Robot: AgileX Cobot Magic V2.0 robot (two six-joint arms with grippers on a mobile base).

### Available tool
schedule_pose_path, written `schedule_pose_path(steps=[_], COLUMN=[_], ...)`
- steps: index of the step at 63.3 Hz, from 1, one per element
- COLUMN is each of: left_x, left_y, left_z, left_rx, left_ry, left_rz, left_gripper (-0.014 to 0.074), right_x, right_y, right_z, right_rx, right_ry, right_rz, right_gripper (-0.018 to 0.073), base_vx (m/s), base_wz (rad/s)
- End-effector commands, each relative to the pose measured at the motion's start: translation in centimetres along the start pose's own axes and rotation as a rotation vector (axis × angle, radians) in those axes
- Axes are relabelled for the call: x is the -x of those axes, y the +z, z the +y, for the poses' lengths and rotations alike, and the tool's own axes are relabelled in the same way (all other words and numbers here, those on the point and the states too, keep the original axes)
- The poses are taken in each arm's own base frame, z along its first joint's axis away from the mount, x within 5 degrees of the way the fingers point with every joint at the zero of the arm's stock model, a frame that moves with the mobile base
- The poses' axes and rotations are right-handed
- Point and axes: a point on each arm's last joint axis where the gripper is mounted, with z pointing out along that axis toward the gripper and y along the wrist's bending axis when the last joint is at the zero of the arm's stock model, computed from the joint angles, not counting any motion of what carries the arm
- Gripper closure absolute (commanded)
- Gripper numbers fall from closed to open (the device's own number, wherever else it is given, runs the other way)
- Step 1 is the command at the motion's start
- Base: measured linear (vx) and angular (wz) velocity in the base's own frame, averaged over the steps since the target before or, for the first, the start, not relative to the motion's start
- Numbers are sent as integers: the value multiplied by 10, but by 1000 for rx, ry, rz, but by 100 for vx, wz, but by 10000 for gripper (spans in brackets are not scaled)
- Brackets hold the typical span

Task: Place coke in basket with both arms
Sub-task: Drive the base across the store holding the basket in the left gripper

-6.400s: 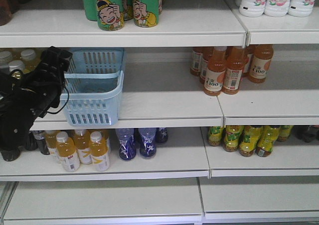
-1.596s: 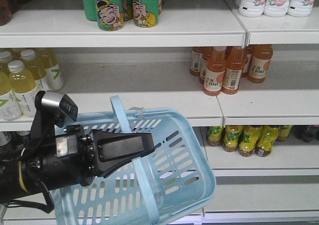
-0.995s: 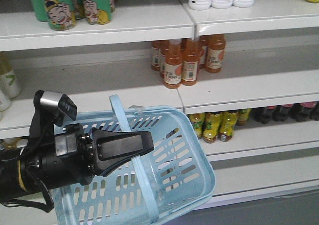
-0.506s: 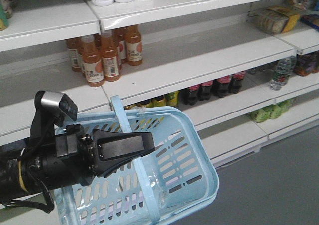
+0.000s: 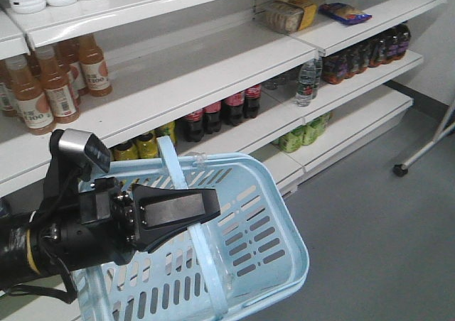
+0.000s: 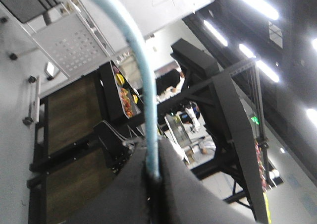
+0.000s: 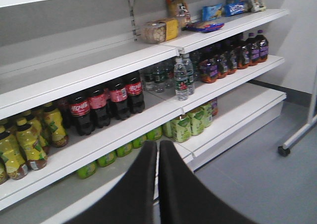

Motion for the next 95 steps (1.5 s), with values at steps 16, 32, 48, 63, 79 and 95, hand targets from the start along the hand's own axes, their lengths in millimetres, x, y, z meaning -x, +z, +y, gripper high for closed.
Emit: schedule_pose_path(steps=[16,32,48,63,79,95], left_x=[1,1,1,1,1,1], left_y=[-3,-3,-3,-3,-3,-3], left_z=[-35,-35,-35,-35,-35,-35], left_rx=[-276,-276,-276,-276,-276,-276], left_ry=[28,28,28,28,28,28], left_rz=[18,18,18,18,18,18], left_gripper=[604,604,604,604,603,603], right_x=[4,4,4,4,4,4], right_y=[-1,-1,-1,-1,-1,-1], right_z=[2,2,2,2,2,2], right_rx=[21,21,21,21,21,21], right_ry=[-20,-20,-20,-20,-20,-20], right_rz=[-77,-77,-77,-77,-77,-77], right_gripper=[564,564,564,564,564,564], base_vx=[-7,-6,-6,-5,-2,0], base_wz=[-42,-40,-40,-31,-22,-17])
